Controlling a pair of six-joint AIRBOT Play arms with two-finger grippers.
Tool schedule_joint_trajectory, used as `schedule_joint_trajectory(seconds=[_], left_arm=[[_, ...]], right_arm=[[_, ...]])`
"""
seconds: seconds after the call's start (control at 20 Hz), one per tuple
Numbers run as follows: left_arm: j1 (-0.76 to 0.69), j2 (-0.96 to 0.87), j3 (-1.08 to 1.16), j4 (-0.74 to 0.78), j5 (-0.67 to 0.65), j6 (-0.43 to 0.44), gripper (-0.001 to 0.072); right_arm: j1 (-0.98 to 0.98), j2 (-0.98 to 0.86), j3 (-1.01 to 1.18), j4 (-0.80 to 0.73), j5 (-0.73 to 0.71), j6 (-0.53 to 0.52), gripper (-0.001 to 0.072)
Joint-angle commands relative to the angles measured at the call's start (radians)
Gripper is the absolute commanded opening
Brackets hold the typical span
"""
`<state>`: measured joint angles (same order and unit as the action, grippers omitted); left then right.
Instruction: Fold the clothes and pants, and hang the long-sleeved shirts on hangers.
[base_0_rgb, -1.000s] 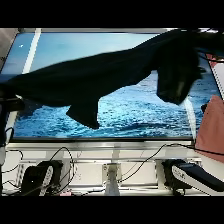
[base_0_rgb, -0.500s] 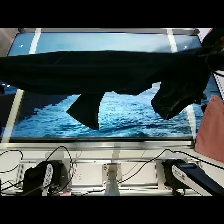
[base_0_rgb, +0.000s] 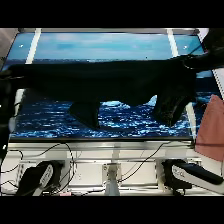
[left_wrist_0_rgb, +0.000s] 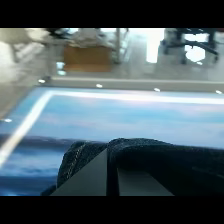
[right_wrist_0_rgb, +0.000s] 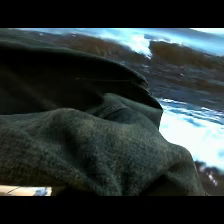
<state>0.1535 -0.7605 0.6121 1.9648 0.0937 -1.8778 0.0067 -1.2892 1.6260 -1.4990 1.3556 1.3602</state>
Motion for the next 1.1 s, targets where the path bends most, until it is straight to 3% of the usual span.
schedule_joint_trajectory(seconds=[0.0, 0.25, 0.55, 0.7, 0.85, 0.9, 0.95, 1.0, 1.05], left_arm=[[-0.031, -0.283, 0.022, -0.024, 0.283, 0.0, 0.0033], [-0.046, -0.57, 0.253, -0.074, 0.274, 0.0, 0.0033], [-0.053, -0.809, 0.466, -0.074, 0.202, 0.0, 0.0034], [-0.067, -0.877, 0.503, -0.074, 0.217, -0.001, 0.0035], [-0.083, -0.888, 0.505, -0.074, 0.27, 0.0, 0.0046], [-0.085, -0.888, 0.505, -0.074, 0.29, 0.0, 0.0104], [-0.085, -0.888, 0.505, -0.074, 0.298, 0.0, 0.0291], [-0.085, -0.888, 0.505, -0.074, 0.297, 0.0, 0.0578], [-0.085, -0.888, 0.505, -0.076, 0.297, -0.001, 0.0705]], right_arm=[[-0.001, -0.209, -0.014, -0.014, -0.21, -0.036, 0.0053], [0.0, -0.391, -0.014, -0.013, -0.52, -0.026, 0.0053], [0.0, -0.446, -0.015, 0.012, -1.043, 0.124, 0.0054], [0.0, -0.488, -0.014, 0.014, -1.156, 0.177, 0.0054], [0.0, -0.518, -0.014, 0.022, -1.165, 0.177, 0.0054], [0.0, -0.522, -0.014, 0.023, -1.165, 0.177, 0.0054], [0.0, -0.523, -0.014, 0.024, -1.165, 0.177, 0.0061], [0.0, -0.523, -0.014, 0.026, -1.165, 0.177, 0.0179], [0.0, -0.522, -0.014, 0.026, -1.166, 0.176, 0.039]])
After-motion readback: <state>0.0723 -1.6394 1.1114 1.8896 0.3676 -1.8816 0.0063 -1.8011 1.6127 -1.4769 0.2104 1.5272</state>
